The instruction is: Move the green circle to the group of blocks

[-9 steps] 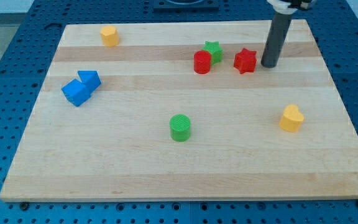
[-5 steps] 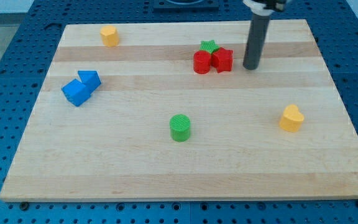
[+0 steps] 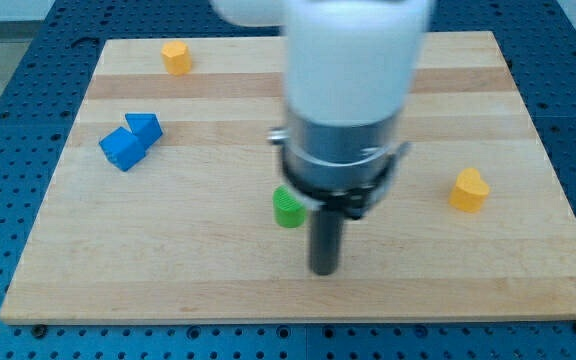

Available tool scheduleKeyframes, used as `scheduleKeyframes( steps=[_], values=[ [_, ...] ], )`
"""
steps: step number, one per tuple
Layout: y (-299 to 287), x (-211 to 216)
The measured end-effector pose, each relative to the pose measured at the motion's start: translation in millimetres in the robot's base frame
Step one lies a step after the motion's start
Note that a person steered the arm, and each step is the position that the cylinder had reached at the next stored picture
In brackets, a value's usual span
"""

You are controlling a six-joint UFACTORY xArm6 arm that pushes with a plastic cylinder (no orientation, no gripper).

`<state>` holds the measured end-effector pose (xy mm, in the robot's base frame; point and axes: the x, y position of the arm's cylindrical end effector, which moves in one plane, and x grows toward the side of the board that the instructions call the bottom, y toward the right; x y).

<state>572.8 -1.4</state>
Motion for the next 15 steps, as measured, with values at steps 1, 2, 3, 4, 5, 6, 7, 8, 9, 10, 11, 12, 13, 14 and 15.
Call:
scheduleKeyframes(
  steps=[1, 2, 3, 4, 5, 6, 7, 8, 9, 10, 11, 12, 13, 14, 15],
  values=[
    [-8.3, -41.9],
    [-8.3, -72.6],
    [-17.7, -54.4],
    [-54.5, -43.0],
    [-34.5, -80.0],
    [-0.9, -124.6],
    [8.0, -129.9],
    [-33.3, -118.7],
    [-35.0, -132.0],
    [-3.2, -162.0],
    [13.6, -194.3],
    [15.4, -188.9],
    [15.4, -154.9],
    [23.5, -134.7],
    [57.9, -138.4]
  ],
)
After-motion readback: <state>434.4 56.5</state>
